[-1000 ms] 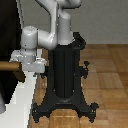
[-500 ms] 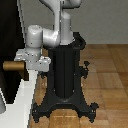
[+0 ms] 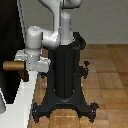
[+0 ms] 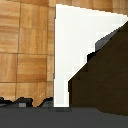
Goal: Open the door by pressing down and pulling on the handle.
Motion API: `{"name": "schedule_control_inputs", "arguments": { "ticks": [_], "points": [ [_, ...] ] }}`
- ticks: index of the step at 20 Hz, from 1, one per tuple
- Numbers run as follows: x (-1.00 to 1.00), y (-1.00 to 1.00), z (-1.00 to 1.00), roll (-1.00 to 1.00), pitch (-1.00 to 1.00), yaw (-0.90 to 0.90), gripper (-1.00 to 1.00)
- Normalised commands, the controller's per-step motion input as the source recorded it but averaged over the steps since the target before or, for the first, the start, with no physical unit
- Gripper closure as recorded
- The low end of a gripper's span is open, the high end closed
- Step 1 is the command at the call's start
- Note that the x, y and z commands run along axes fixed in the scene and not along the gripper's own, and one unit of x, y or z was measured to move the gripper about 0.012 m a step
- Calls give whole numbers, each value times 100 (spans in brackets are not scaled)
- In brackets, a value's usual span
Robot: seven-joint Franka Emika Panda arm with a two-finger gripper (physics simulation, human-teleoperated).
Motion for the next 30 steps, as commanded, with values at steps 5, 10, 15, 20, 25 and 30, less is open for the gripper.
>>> {"name": "schedule_control_inputs", "arguments": {
  "ticks": [5, 10, 15, 20, 25, 30],
  "points": [
    [0, 20, -40, 0, 0, 0, -100],
    [0, 40, -20, 0, 0, 0, -100],
    [0, 0, 0, 0, 0, 0, -100],
    [0, 0, 0, 0, 0, 0, -100],
    [0, 60, -20, 0, 0, 0, -100],
    [0, 0, 0, 0, 0, 0, -100]
  ]
}}
